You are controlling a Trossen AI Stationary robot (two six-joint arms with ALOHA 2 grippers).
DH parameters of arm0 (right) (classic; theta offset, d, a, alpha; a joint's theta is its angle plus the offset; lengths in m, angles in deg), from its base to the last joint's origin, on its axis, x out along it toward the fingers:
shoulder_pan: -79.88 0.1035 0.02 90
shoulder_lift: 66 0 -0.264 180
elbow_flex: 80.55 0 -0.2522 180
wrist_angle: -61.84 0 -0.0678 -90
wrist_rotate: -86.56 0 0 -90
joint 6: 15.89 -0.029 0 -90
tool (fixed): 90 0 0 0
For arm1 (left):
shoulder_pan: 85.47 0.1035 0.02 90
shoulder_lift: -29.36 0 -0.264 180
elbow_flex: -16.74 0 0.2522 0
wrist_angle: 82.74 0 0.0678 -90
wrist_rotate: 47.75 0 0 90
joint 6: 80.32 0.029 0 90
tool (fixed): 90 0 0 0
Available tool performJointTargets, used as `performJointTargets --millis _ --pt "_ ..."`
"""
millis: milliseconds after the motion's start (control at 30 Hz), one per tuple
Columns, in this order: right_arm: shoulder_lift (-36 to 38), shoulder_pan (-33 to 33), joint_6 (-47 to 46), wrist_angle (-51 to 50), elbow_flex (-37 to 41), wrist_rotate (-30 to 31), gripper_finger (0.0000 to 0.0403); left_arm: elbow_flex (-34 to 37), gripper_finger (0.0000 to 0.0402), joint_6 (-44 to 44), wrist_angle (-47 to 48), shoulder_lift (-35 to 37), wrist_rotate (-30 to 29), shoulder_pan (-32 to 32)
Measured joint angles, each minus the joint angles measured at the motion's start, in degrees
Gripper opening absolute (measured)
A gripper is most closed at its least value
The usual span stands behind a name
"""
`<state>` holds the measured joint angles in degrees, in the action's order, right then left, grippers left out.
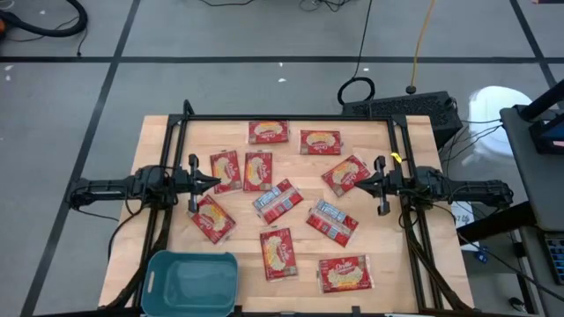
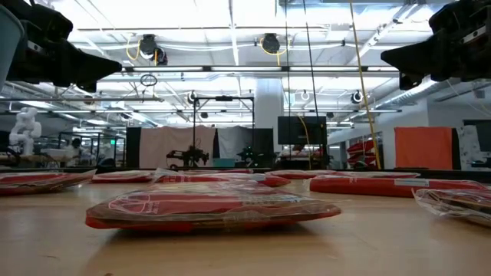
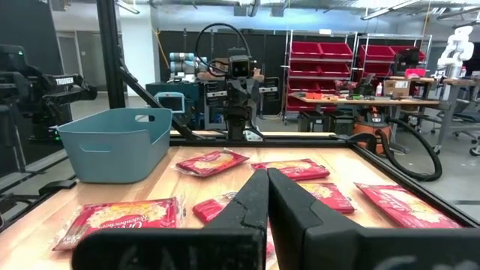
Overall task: Sort popcorn bags into baskets
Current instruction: Put the popcorn sachet into the bin
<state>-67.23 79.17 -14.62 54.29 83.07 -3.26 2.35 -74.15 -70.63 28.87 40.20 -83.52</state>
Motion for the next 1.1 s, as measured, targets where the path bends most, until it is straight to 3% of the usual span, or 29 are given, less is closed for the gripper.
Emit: performJointTargets --millis 367,533,667,1100 --pt "-0.02 -0.01 5.07 -2.61 0.01 5.77 0.0000 0.02 0.0026 0.00 0.02 0.01 0.00 0.00" --pt "-0.04 0.00 5.49 -2.38 0.02 -0.24 0.0000 0.00 0.0026 0.00 0.00 0.01 -0.01 0.00" --pt "-0.04 0.00 5.43 0.09 -0.81 -0.27 0.0000 0.01 0.0026 0.00 0.02 0.00 0.00 0.00" --pt "-8.68 0.00 9.75 -1.74 -17.92 2.81 0.0000 0.02 0.0026 0.00 0.04 0.00 0.00 0.00"
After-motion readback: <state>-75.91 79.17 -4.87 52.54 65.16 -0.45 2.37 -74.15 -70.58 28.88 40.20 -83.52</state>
